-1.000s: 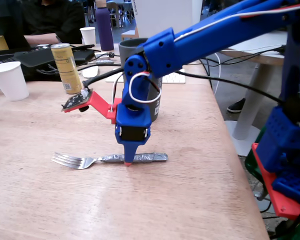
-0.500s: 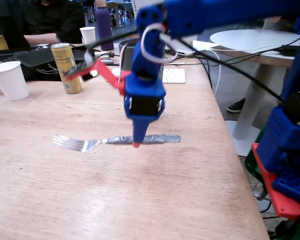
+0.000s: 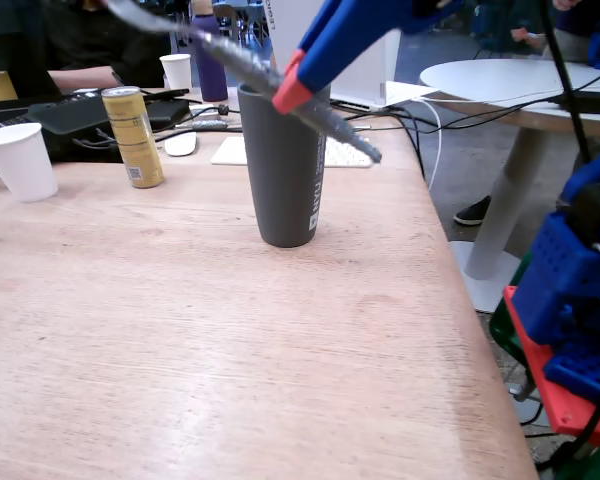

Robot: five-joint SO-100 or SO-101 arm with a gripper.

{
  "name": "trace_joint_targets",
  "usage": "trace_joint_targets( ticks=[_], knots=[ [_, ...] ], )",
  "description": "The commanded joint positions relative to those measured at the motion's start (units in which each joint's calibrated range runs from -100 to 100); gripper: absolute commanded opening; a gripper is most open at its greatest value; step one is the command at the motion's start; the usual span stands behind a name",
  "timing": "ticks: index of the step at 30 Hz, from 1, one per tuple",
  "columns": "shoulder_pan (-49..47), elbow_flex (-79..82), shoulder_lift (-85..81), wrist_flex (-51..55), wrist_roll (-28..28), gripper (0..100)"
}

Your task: Grab the fork and place it in gray glass

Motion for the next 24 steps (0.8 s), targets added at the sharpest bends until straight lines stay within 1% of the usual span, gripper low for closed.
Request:
trace_joint_targets(
  ticks=[1, 3, 7, 9, 12, 14, 17, 20, 24],
  knots=[
    [1.58, -2.66, -5.84, -1.09, 0.15, 0],
    [5.47, -2.66, -7.55, -4.53, -0.20, 0],
    [7.33, -1.62, -8.15, -15.70, -0.49, 0],
    [12.24, -1.44, -8.15, -20.54, -0.54, 0],
    [12.58, -1.34, -7.21, -27.28, -0.54, 0],
    [13.09, -1.15, -7.04, -30.23, -0.54, 0],
    [16.98, 3.38, -7.12, -33.93, -0.54, 0],
    [17.15, 5.55, -7.04, -38.85, -0.59, 0],
    [18.33, 9.04, -6.95, -42.55, -0.59, 0]
  ],
)
